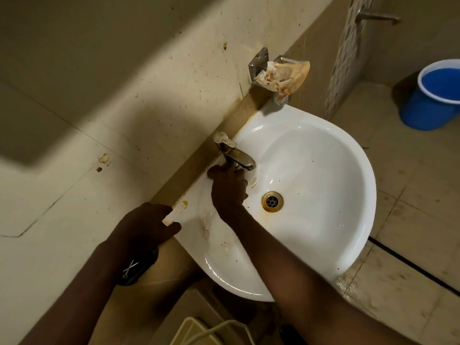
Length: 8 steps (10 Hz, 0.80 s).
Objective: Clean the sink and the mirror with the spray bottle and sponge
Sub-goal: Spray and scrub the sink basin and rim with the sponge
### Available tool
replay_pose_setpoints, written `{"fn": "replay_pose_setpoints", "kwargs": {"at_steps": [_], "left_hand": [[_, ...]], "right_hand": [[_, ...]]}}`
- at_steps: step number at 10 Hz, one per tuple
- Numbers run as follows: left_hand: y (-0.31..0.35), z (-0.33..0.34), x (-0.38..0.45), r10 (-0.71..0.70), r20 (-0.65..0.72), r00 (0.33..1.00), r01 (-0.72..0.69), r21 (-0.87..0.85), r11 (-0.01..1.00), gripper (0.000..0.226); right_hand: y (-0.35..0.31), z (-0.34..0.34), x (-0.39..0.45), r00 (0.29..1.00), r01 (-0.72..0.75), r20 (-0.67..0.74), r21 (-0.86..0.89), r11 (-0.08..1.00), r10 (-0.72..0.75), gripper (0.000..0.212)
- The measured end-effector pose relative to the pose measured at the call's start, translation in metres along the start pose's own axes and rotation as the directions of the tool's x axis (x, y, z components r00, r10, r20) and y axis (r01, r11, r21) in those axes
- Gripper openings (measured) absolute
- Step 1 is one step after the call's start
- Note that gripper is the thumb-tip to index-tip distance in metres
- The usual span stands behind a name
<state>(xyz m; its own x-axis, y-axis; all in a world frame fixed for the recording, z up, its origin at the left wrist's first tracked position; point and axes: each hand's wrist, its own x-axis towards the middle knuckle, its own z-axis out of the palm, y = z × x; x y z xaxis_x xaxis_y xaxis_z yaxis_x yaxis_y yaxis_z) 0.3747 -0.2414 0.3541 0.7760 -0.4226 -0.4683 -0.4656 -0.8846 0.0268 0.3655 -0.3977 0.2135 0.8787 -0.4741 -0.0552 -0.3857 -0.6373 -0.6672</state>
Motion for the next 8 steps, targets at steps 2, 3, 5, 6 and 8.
{"fn": "replay_pose_setpoints", "kwargs": {"at_steps": [2,3,5,6,8], "left_hand": [[-0.010,0.000,0.002,-0.024,0.020,1.000,0.023,0.040,0.999,0.029],[-0.007,0.004,0.006,-0.032,0.082,0.996,0.022,0.123,0.992,0.037],[-0.002,-0.001,0.011,-0.061,0.102,0.993,0.036,0.235,0.971,0.035],[-0.002,-0.007,0.007,-0.071,0.065,0.995,0.053,0.247,0.967,0.037],[0.001,-0.004,-0.005,-0.056,0.022,0.998,0.053,0.131,0.990,0.030]], "right_hand": [[-0.008,0.032,-0.053,0.970,0.161,0.179,0.045,0.986,-0.166,0.050],[0.000,0.034,-0.110,0.907,0.264,0.304,0.132,0.956,-0.292,0.034],[-0.001,0.046,-0.184,0.914,0.216,0.342,0.042,0.976,-0.217,0.023],[-0.016,0.040,-0.153,0.979,0.081,0.174,0.149,0.986,-0.107,0.020],[-0.007,0.034,-0.104,0.998,0.027,0.052,0.188,0.982,-0.037,0.028]]}}
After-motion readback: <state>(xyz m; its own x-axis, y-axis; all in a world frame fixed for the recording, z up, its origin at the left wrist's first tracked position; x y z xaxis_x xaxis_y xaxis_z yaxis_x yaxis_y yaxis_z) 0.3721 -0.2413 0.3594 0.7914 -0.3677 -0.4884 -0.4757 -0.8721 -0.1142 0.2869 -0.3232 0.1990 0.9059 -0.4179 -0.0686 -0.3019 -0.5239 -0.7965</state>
